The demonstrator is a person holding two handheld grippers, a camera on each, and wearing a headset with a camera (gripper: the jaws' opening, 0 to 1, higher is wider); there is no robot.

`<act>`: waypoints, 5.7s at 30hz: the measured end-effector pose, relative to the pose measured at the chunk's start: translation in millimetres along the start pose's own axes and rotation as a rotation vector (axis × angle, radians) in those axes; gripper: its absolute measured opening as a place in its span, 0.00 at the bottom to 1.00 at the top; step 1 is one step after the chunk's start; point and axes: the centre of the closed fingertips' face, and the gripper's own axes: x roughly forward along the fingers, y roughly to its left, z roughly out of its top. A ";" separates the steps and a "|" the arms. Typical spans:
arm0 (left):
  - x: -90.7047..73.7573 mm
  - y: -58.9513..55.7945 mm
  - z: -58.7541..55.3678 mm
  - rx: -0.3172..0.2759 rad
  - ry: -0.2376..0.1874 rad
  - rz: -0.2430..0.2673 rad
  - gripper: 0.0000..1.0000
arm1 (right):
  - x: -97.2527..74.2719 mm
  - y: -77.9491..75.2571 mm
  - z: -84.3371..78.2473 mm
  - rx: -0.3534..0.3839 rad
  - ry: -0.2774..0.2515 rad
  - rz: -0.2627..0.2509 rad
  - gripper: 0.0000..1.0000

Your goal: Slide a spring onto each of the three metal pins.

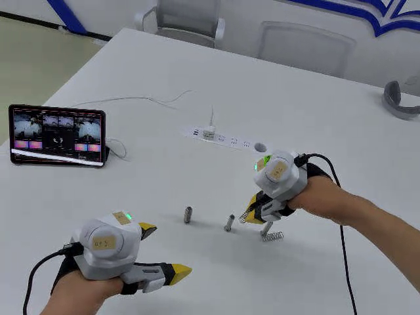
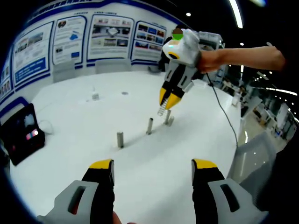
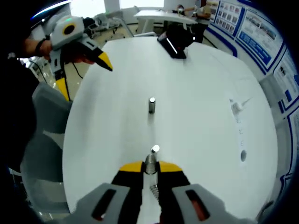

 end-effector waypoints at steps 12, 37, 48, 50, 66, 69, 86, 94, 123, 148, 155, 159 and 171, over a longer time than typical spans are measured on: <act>-9.5 4.9 -6.0 -0.025 -0.004 0.019 0.68 | 13.2 -8.6 8.1 -0.022 0.022 0.006 0.12; -17.2 12.8 -10.6 -0.047 -0.003 0.043 0.67 | 37.5 -6.9 9.4 -0.058 0.062 0.037 0.13; -18.9 14.9 -10.3 -0.052 -0.002 0.048 0.67 | 47.5 -5.0 5.8 -0.074 0.083 0.052 0.13; -19.9 15.7 -10.9 -0.053 -0.002 0.050 0.67 | 50.4 -5.3 4.4 -0.076 0.087 0.056 0.13; -26.6 21.7 -16.3 -0.071 0.006 0.073 0.67 | 70.1 -2.6 -4.9 -0.084 0.115 0.076 0.13; -26.8 23.0 -16.0 -0.075 0.005 0.075 0.66 | 73.9 -2.4 -6.8 -0.082 0.122 0.081 0.13; -25.3 22.8 -15.6 -0.076 0.007 0.073 0.66 | 77.1 0.6 -9.0 -0.071 0.129 0.092 0.24; -23.2 19.5 -12.9 -0.070 0.005 0.065 0.67 | 67.1 -0.2 -12.0 -0.041 0.120 0.074 0.36; -22.5 14.4 -5.9 -0.067 -0.006 0.050 0.66 | 33.0 1.9 -1.8 0.287 -0.130 0.019 0.46; -16.3 7.1 -4.0 -0.065 -0.012 0.040 0.67 | -0.3 13.8 3.5 0.537 -0.457 -0.057 0.56; -15.1 9.1 -0.1 -0.057 -0.014 0.041 0.68 | -5.7 20.4 -4.9 0.552 -0.474 -0.075 0.60; -15.3 12.2 3.0 -0.058 -0.020 0.042 0.68 | -12.5 24.9 -7.5 0.557 -0.489 -0.088 0.62; -10.3 15.9 10.1 -0.028 -0.016 0.024 0.68 | -23.8 50.6 -16.5 0.579 -0.493 -0.129 0.66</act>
